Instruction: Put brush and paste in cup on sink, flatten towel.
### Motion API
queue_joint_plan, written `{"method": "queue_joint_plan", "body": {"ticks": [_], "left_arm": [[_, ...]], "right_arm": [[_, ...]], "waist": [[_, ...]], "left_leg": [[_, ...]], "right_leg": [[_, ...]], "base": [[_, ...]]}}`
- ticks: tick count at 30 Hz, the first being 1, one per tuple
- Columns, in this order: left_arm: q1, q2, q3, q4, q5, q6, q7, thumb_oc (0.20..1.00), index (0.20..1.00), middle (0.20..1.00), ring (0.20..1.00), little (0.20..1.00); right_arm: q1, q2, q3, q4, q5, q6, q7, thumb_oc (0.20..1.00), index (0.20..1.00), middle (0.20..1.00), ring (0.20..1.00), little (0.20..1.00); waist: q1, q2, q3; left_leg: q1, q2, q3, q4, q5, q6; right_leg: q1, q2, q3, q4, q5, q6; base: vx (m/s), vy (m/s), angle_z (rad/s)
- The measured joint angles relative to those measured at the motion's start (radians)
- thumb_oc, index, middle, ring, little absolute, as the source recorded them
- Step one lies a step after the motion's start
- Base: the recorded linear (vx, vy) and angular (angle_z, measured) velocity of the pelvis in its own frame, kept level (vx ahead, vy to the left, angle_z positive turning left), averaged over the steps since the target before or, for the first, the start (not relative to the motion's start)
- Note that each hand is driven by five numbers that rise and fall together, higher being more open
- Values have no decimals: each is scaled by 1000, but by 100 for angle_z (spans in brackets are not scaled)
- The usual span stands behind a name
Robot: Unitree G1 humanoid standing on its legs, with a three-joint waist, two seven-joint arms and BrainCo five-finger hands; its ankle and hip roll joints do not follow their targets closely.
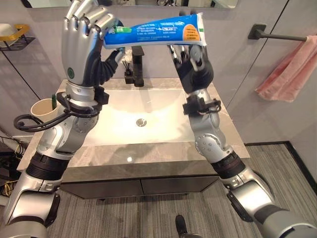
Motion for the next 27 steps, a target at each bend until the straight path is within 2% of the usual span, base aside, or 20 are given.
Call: {"method": "queue_joint_plan", "body": {"ticks": [4,10,11,12,18,24,26,27], "left_arm": [[0,-6,-3,-2,-12,-35,3,200,200,200,200,200],[0,-48,-4,-3,-86,-59,3,200,200,200,200,200],[0,-48,-4,-3,-87,-62,3,200,200,200,200,200],[0,-48,-4,-3,-87,-63,2,200,200,200,200,200],[6,-47,-4,-3,-116,-67,0,200,200,200,200,200],[26,-47,-5,-8,-116,-68,-1,200,200,200,200,200],[34,-47,-6,-10,-116,-68,-2,373,373,373,373,373],[44,-48,-11,-18,-116,-55,-5,489,489,489,489,489]], "right_arm": [[-51,59,-2,0,-1,-38,-7,1000,1000,1000,1000,1000],[-97,71,0,-13,-3,-61,-11,1000,1000,1000,1000,1000],[-97,71,0,-13,-3,-61,-13,561,561,561,561,561],[-97,71,0,-13,-3,-61,-15,200,200,200,200,200],[-91,69,5,-18,-50,-62,-97,200,200,200,200,200],[-90,80,12,-38,-82,-62,-134,200,200,200,200,200],[-74,100,13,-49,-114,-67,-186,200,200,200,200,200],[-65,109,20,-66,-159,-70,-251,200,200,200,200,200]], "waist": [[14,2,1],[21,4,-1],[22,5,-1],[22,5,-1],[21,9,-3],[20,16,-7],[20,18,-8],[20,19,-7]], "left_leg": [[-3,1,-7,0,0,0],[-11,3,-23,0,2,-2],[-11,3,-23,0,2,-2],[-11,3,-23,0,3,-2],[-11,4,-24,0,5,-3],[-11,4,-25,0,6,-3],[-10,4,-25,0,6,-3],[-10,3,-26,0,6,-2]], "right_leg": [[1,0,-8,0,-1,-1],[3,0,-24,0,-5,-4],[3,-1,-24,0,-5,-4],[3,-1,-25,0,-5,-4],[3,0,-25,0,-4,-5],[4,0,-26,0,-4,-5],[5,0,-26,0,-4,-5],[7,-1,-27,0,-3,-6]], "base": [[21,-1,5],[14,-3,7],[0,0,0],[0,0,0],[0,0,0],[0,0,0],[0,0,0],[-13,-4,4]]}}
